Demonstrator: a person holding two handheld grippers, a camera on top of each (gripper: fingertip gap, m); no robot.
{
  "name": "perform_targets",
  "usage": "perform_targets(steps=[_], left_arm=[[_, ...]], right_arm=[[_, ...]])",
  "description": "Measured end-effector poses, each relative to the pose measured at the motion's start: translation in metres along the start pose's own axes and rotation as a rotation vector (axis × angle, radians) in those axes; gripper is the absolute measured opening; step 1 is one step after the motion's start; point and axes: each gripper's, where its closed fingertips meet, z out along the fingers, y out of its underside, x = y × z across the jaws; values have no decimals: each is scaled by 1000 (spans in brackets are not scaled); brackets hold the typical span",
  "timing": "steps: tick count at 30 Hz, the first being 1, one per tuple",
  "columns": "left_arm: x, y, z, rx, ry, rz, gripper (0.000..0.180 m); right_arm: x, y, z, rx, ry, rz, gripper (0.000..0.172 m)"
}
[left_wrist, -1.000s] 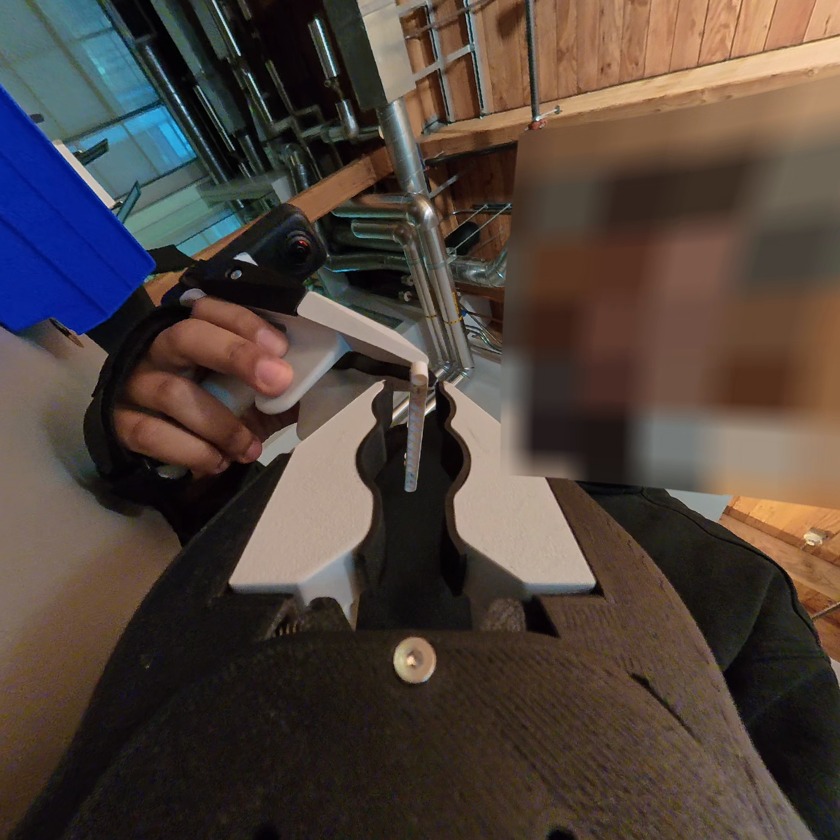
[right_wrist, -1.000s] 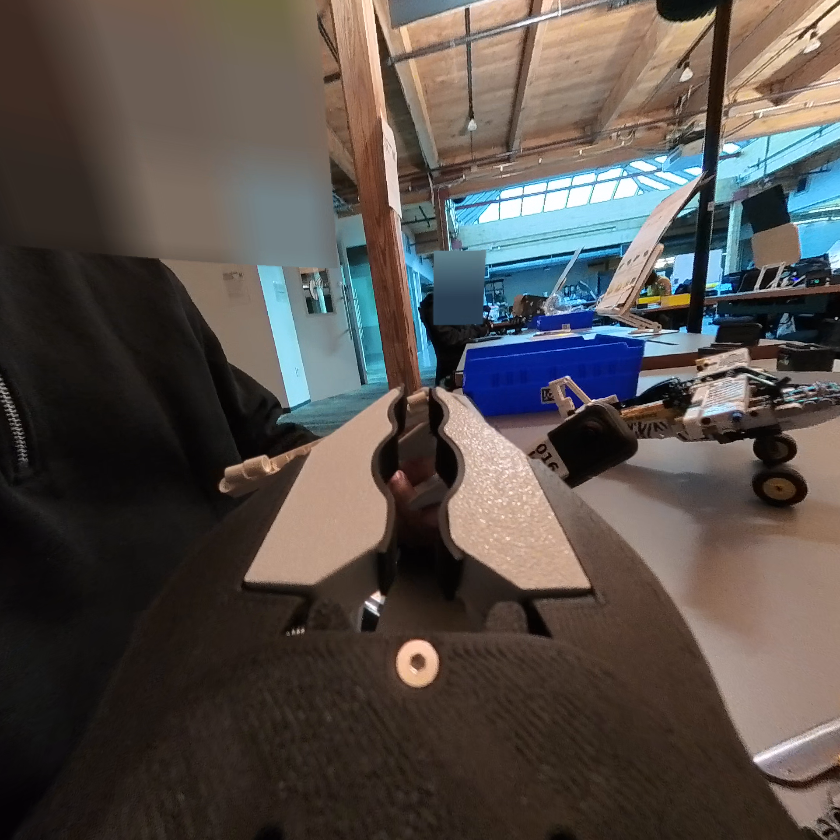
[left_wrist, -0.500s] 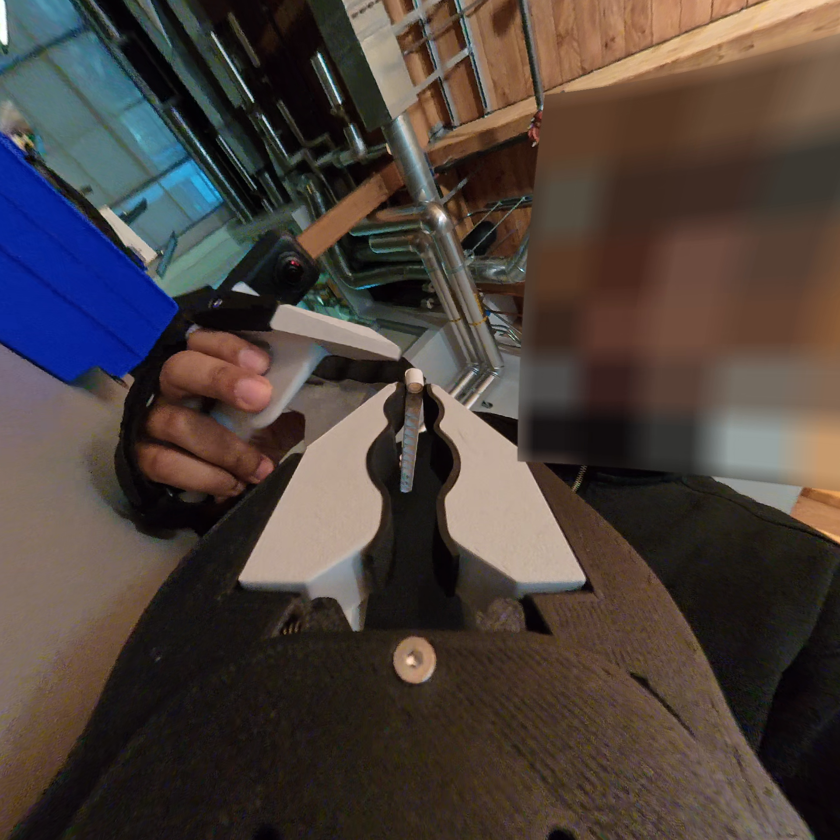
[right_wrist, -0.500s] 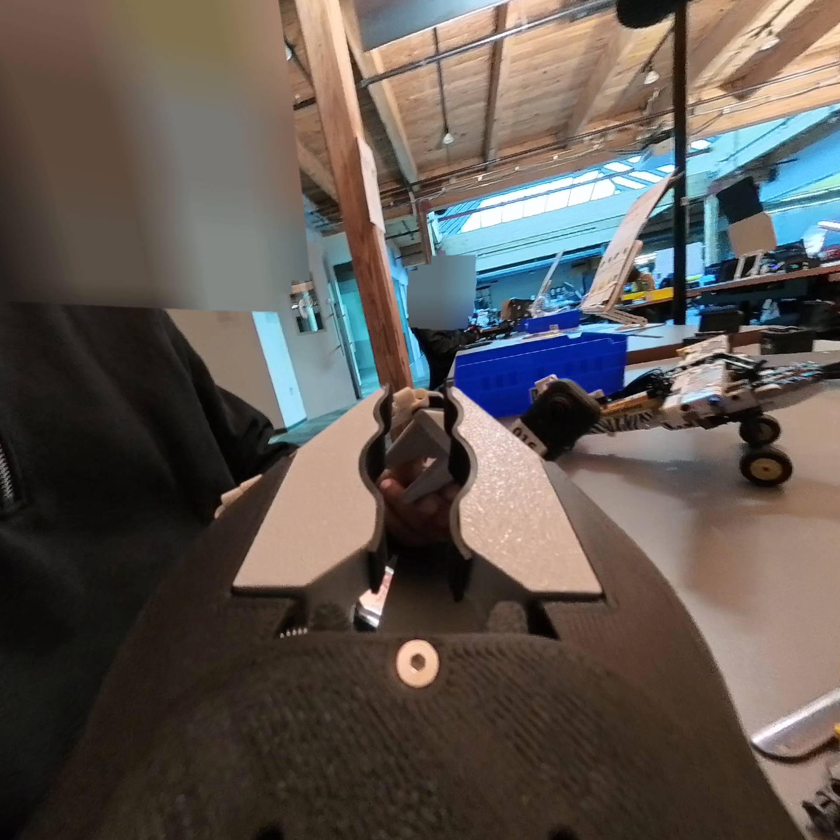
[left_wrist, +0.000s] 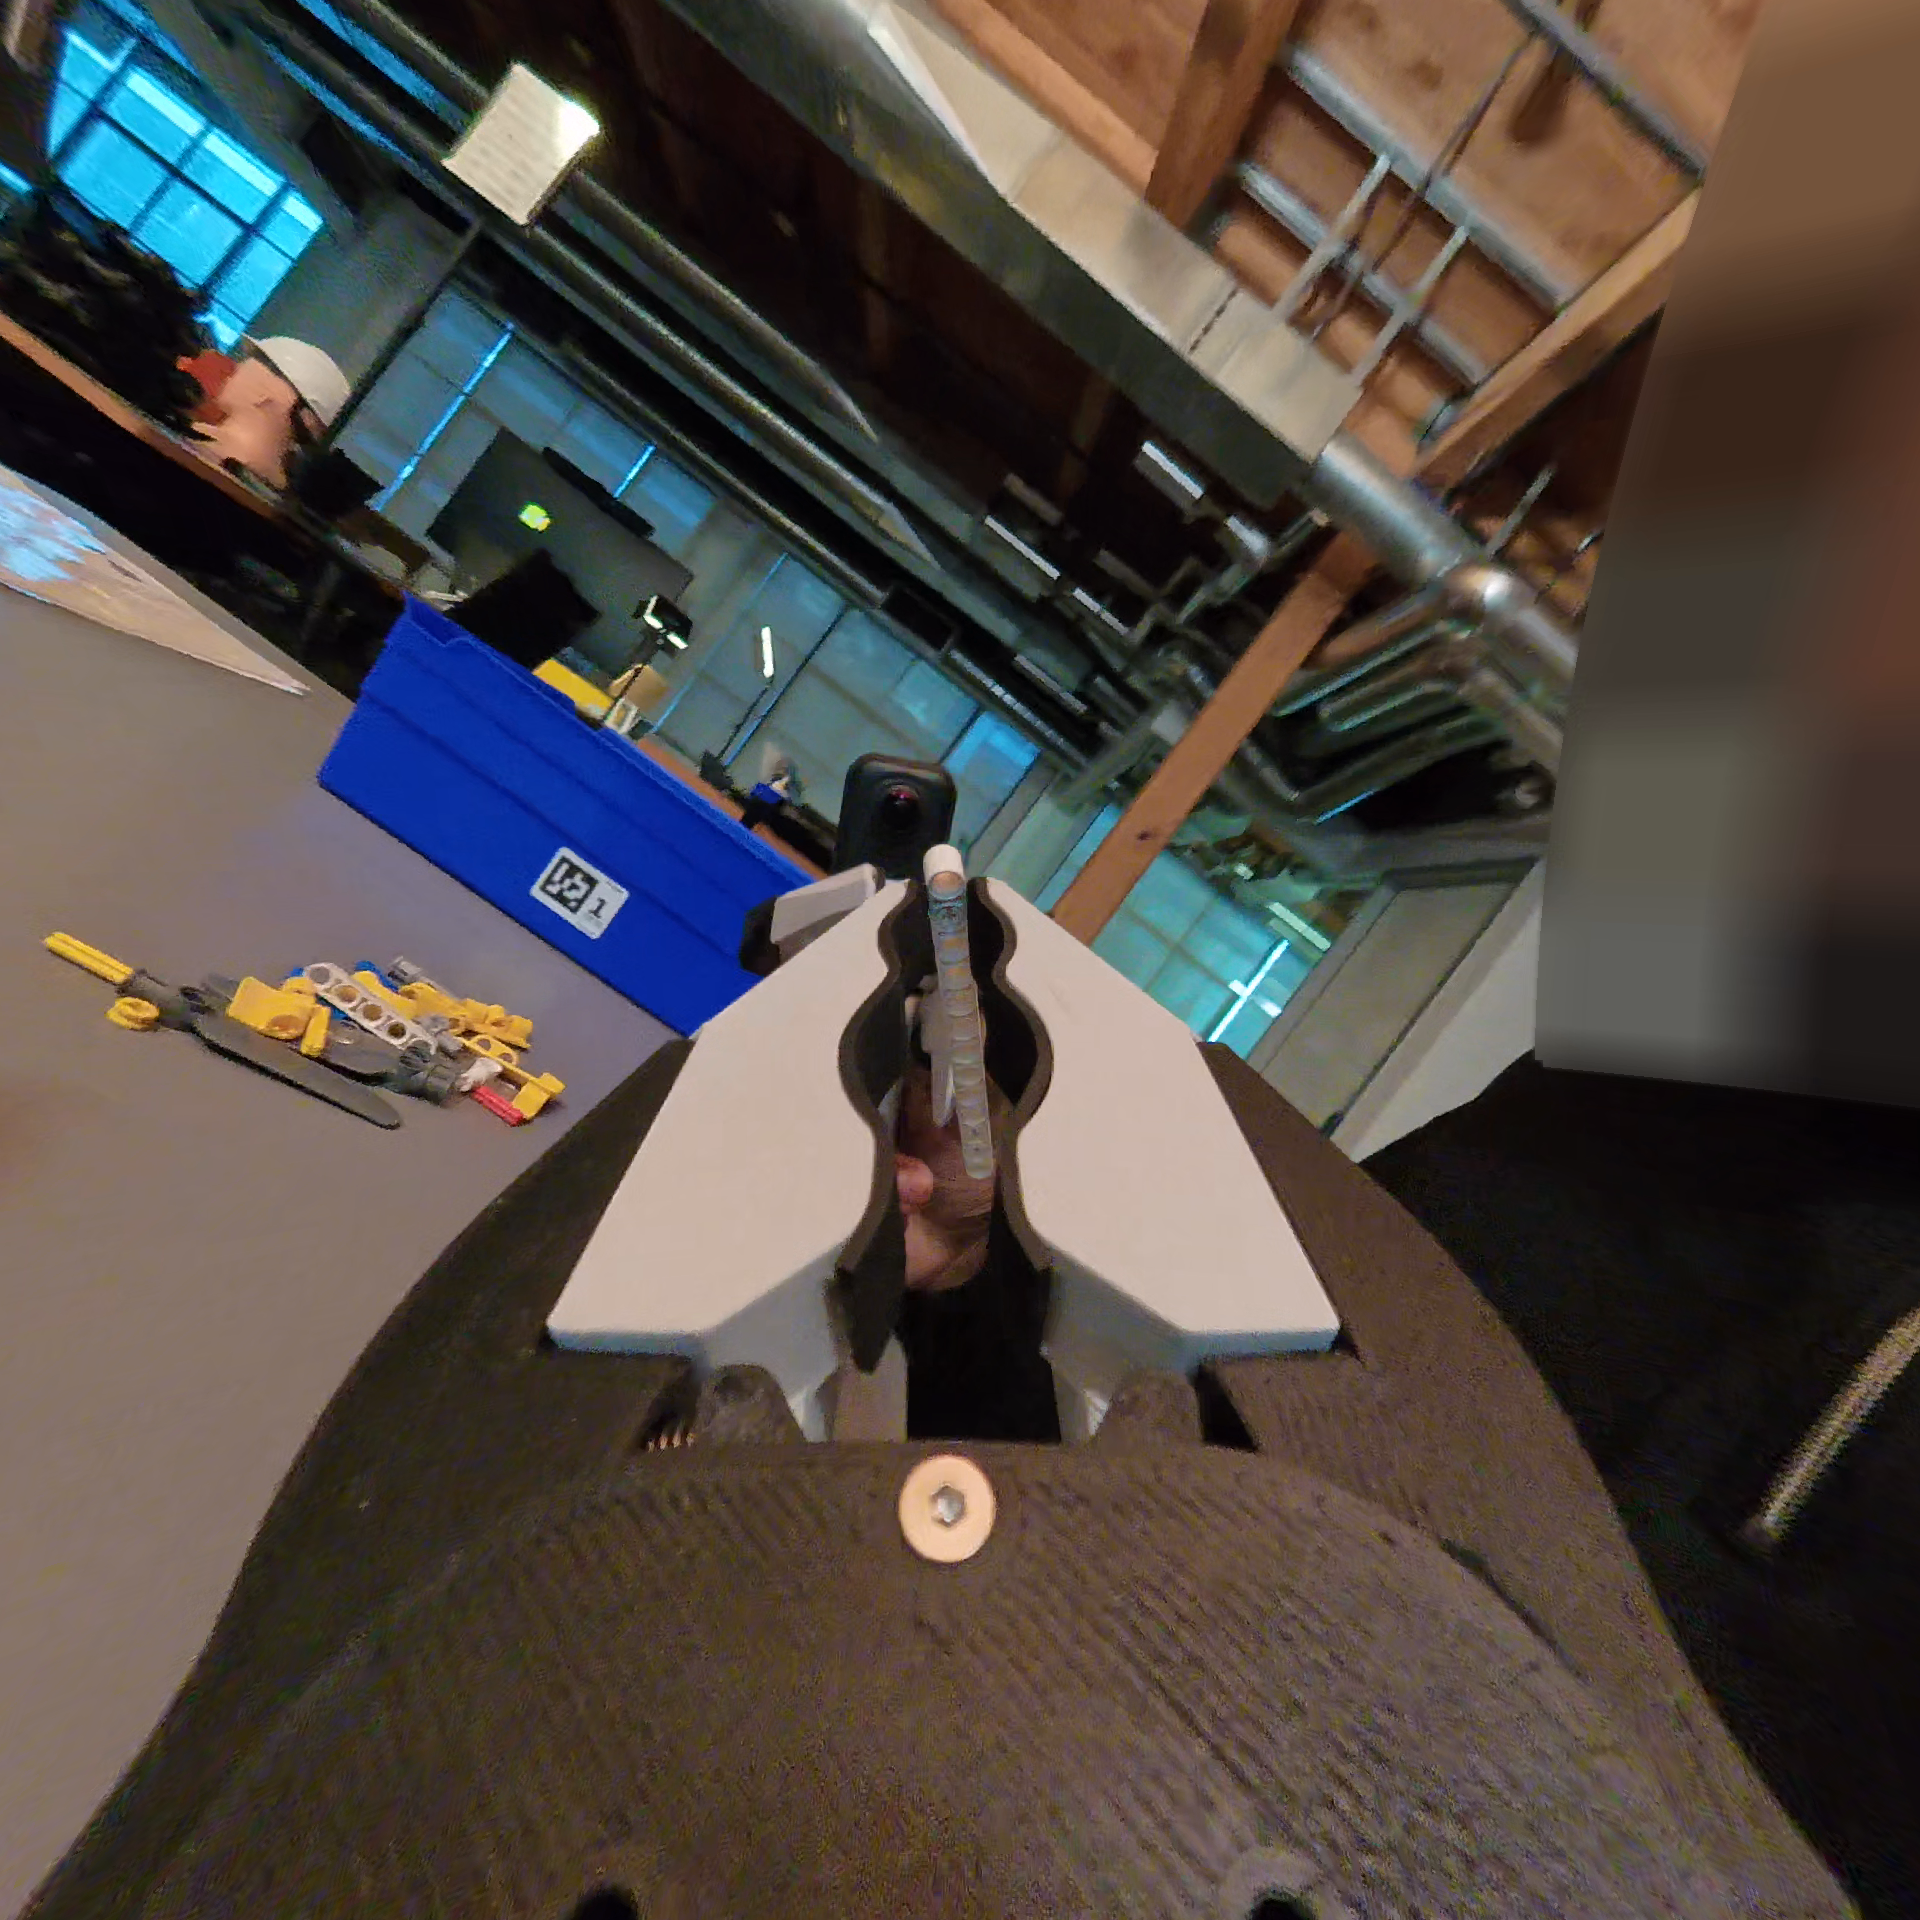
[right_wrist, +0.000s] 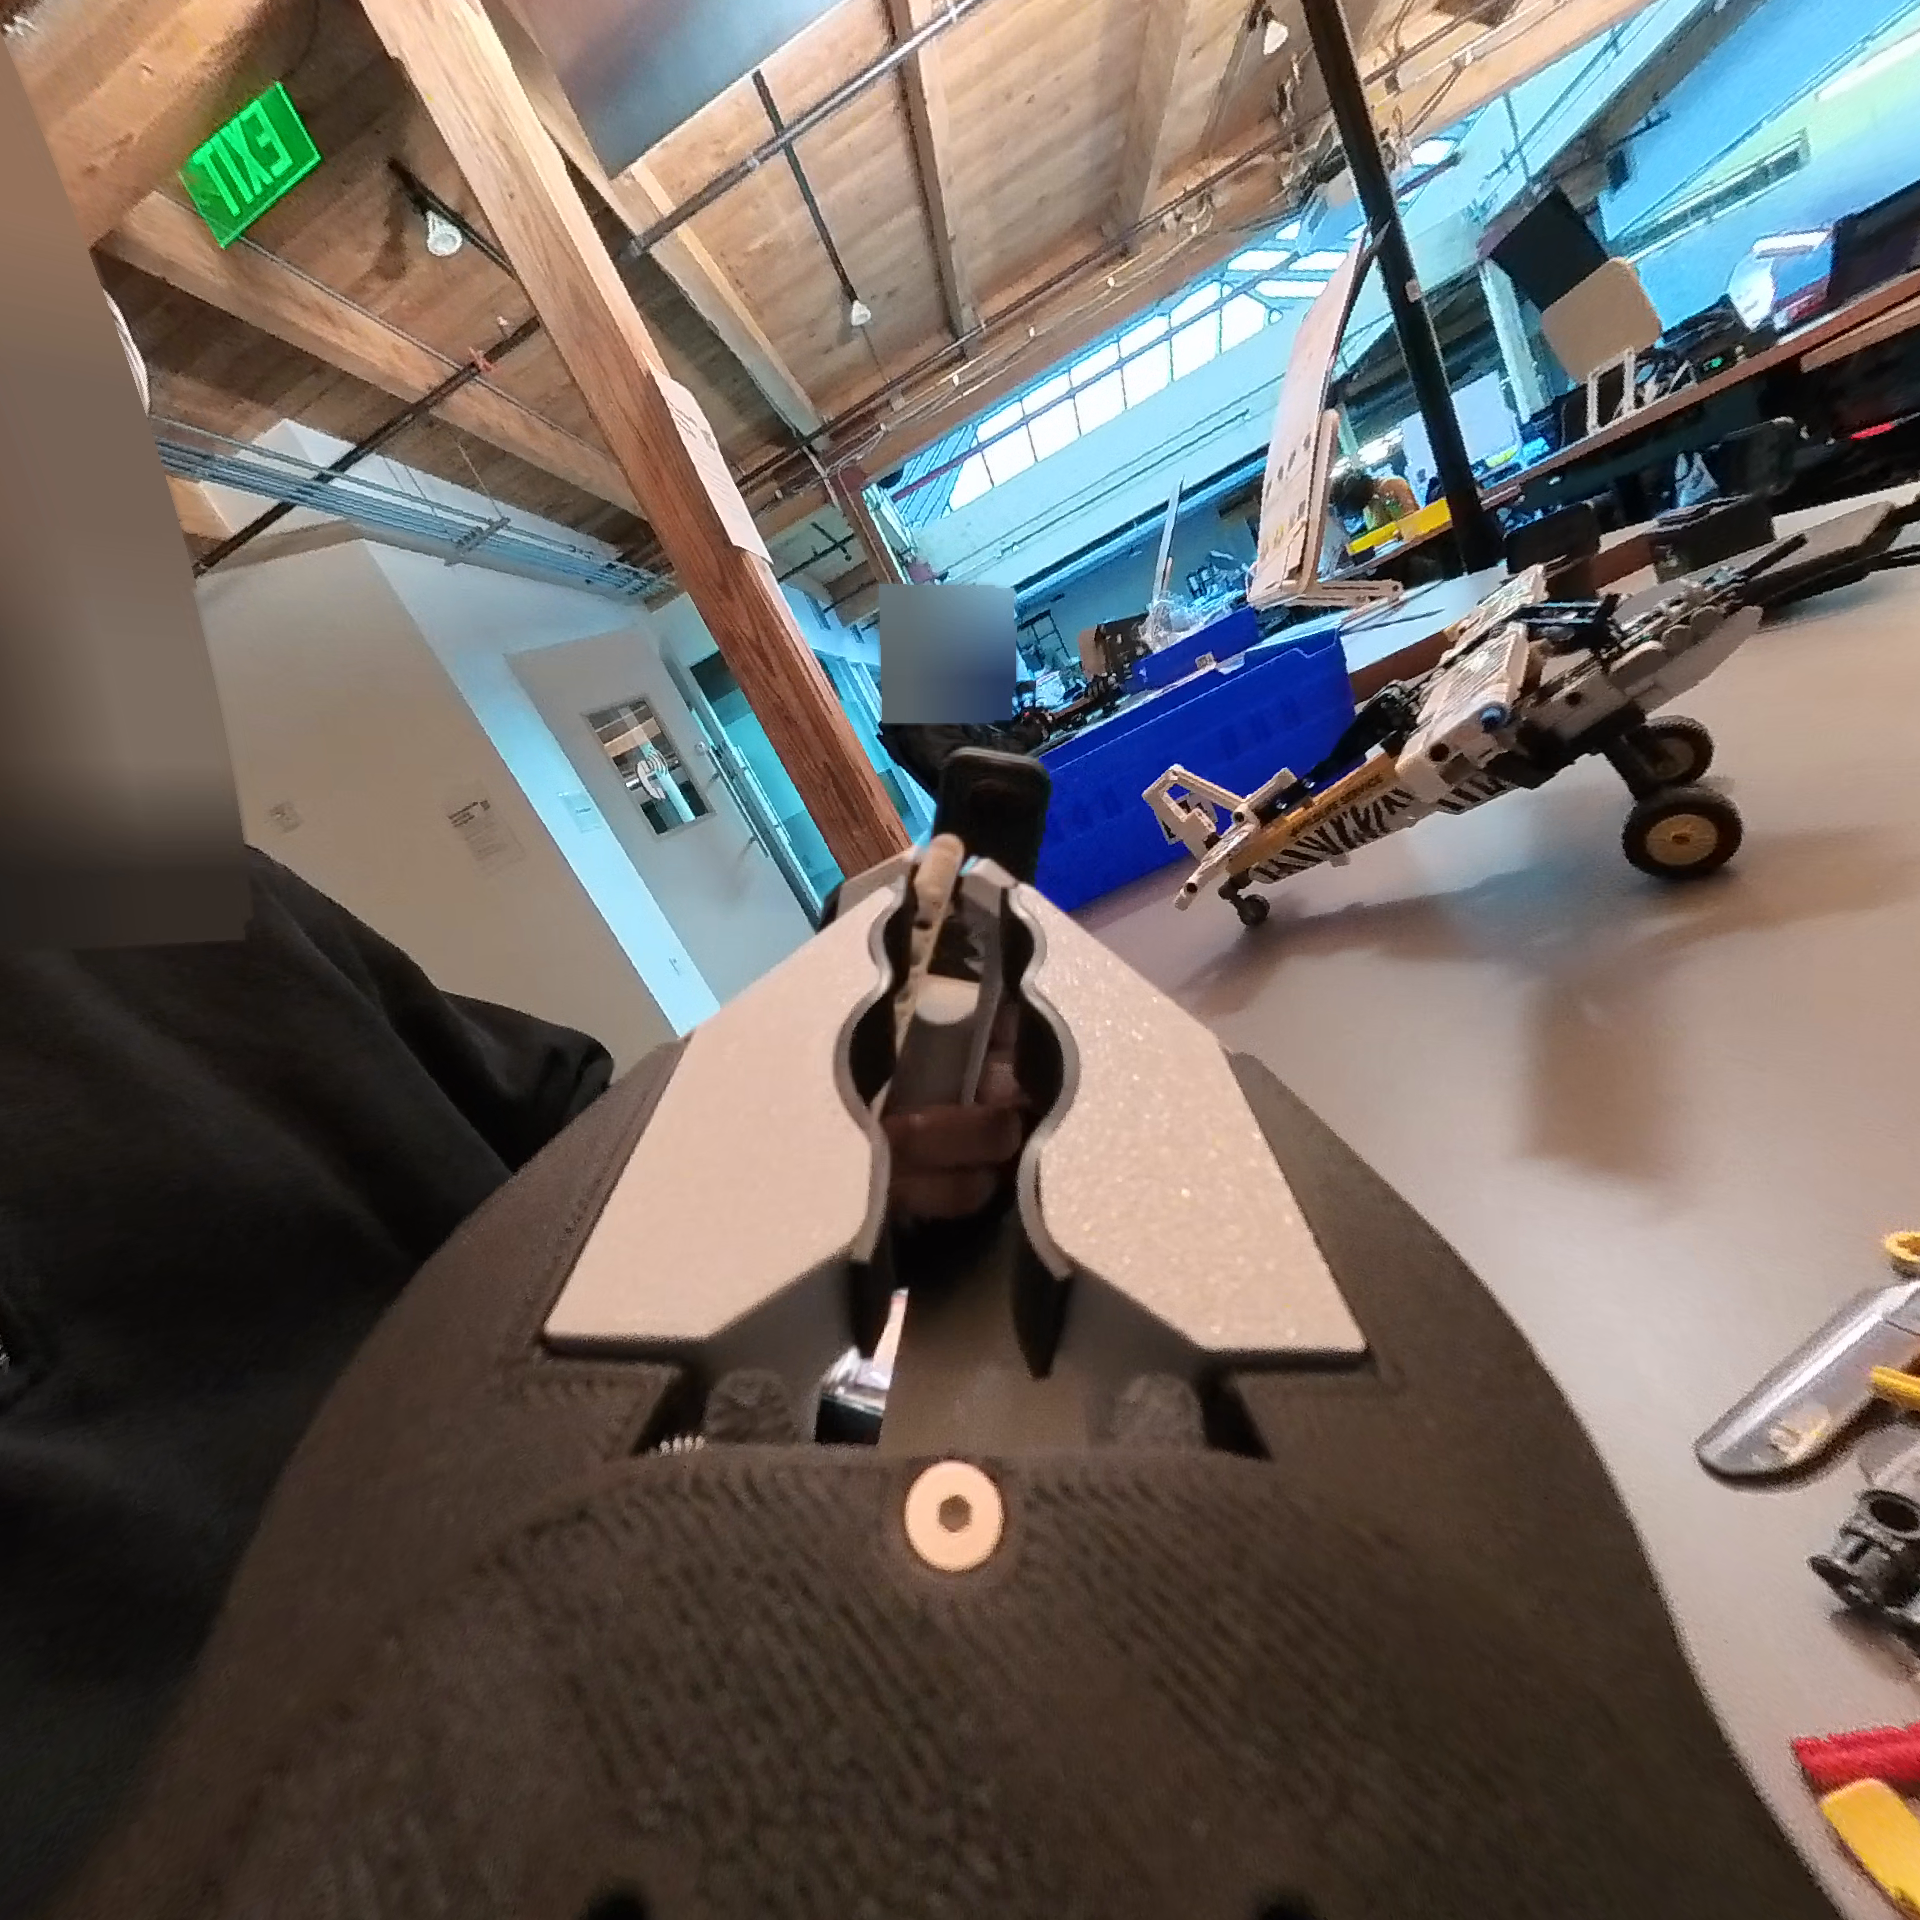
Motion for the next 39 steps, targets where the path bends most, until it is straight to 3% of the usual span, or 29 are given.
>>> perform_targets(steps=[4, 16, 24, 28, 34, 39], left_arm=[[1, 9, 5, -39, -69, 118, 2], [-1, 17, 9, -78, -115, 194, 1], [0, 14, 8, -63, -48, 95, 3], [1, 13, 8, -59, -29, 70, 14], [0, 11, 7, -47, -37, 68, 2], [-1, 13, 8, -57, -42, 78, 4]], right_arm=[[-1, -2, -3, 12, -15, 15, 12], [-6, 4, 1, -22, -54, 38, 4], [-6, 5, 1, -33, -51, 28, 4], [-8, 10, 4, -68, -57, 28, 4], [-5, 4, 0, -29, -43, 36, 4], [-5, 5, 1, -34, -40, 31, 4]])
